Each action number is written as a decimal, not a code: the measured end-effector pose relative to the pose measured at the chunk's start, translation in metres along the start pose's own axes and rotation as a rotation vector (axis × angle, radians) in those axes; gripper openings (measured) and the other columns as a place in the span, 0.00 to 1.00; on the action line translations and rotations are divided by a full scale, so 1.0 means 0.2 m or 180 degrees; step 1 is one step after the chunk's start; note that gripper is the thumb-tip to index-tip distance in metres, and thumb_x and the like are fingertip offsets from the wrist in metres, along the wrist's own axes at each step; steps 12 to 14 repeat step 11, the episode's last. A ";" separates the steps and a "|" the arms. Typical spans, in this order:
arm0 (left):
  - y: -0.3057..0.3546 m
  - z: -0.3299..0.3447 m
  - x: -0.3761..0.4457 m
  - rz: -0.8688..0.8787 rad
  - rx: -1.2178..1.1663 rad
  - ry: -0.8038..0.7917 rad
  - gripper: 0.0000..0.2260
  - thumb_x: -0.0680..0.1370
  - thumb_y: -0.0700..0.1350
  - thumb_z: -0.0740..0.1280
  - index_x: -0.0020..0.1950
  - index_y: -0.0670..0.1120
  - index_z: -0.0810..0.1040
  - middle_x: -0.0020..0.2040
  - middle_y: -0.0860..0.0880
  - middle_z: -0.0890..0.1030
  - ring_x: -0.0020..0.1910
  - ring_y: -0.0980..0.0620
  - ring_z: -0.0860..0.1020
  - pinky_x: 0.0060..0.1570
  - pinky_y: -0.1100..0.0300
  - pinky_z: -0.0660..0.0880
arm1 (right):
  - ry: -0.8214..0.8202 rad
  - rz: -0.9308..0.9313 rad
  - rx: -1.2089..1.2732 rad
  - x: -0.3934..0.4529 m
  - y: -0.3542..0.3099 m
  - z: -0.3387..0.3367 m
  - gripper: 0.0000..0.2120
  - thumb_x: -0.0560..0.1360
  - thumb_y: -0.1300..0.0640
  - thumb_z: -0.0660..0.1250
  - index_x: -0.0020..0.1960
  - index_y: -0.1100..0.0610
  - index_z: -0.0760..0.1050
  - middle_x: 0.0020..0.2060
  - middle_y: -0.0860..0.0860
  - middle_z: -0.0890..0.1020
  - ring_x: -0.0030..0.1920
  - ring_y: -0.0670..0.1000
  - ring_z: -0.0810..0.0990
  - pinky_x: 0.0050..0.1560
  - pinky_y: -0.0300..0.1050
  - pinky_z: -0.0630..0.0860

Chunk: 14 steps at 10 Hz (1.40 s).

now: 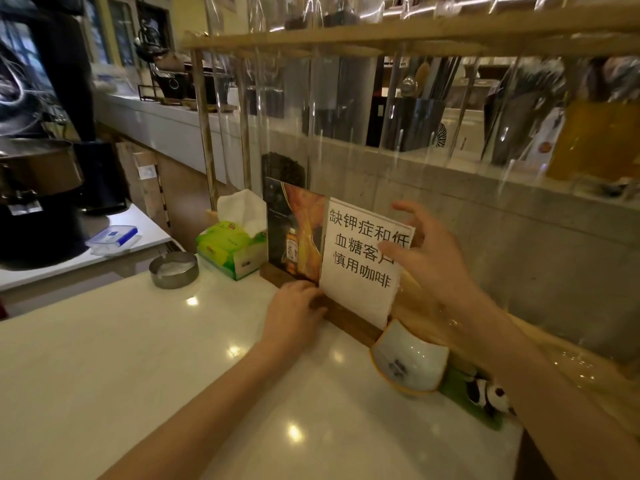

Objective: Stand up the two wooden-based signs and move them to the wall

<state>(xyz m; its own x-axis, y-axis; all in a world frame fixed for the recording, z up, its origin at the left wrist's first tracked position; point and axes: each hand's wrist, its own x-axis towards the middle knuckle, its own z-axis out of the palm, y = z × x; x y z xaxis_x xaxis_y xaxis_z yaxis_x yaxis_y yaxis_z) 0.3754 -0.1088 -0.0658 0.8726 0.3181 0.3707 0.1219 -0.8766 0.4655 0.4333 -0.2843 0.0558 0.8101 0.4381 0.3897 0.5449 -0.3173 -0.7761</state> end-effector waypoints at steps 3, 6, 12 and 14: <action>0.05 0.06 -0.02 0.0174 0.0977 -0.0205 0.12 0.77 0.47 0.58 0.58 0.49 0.76 0.57 0.48 0.78 0.58 0.47 0.73 0.51 0.55 0.70 | 0.0109 -0.0095 -0.0259 0.01 0.00 0.02 0.20 0.72 0.67 0.66 0.61 0.51 0.73 0.54 0.52 0.82 0.52 0.50 0.80 0.48 0.44 0.80; 0.04 0.06 -0.02 0.0206 0.1129 -0.0257 0.14 0.77 0.47 0.57 0.61 0.49 0.74 0.60 0.47 0.77 0.61 0.46 0.72 0.54 0.54 0.69 | 0.0299 -0.0071 -0.0122 0.01 0.01 0.04 0.20 0.71 0.67 0.67 0.60 0.52 0.75 0.53 0.54 0.83 0.51 0.50 0.81 0.51 0.50 0.81; 0.04 -0.03 -0.02 -0.0102 0.0303 -0.0402 0.18 0.76 0.51 0.61 0.65 0.50 0.70 0.66 0.48 0.74 0.65 0.47 0.70 0.60 0.54 0.70 | -0.0012 -0.0317 -0.0648 0.09 -0.12 0.00 0.22 0.72 0.59 0.67 0.65 0.53 0.67 0.58 0.52 0.77 0.56 0.49 0.75 0.51 0.42 0.75; 0.04 -0.03 -0.02 -0.0102 0.0303 -0.0402 0.18 0.76 0.51 0.61 0.65 0.50 0.70 0.66 0.48 0.74 0.65 0.47 0.70 0.60 0.54 0.70 | -0.0012 -0.0317 -0.0648 0.09 -0.12 0.00 0.22 0.72 0.59 0.67 0.65 0.53 0.67 0.58 0.52 0.77 0.56 0.49 0.75 0.51 0.42 0.75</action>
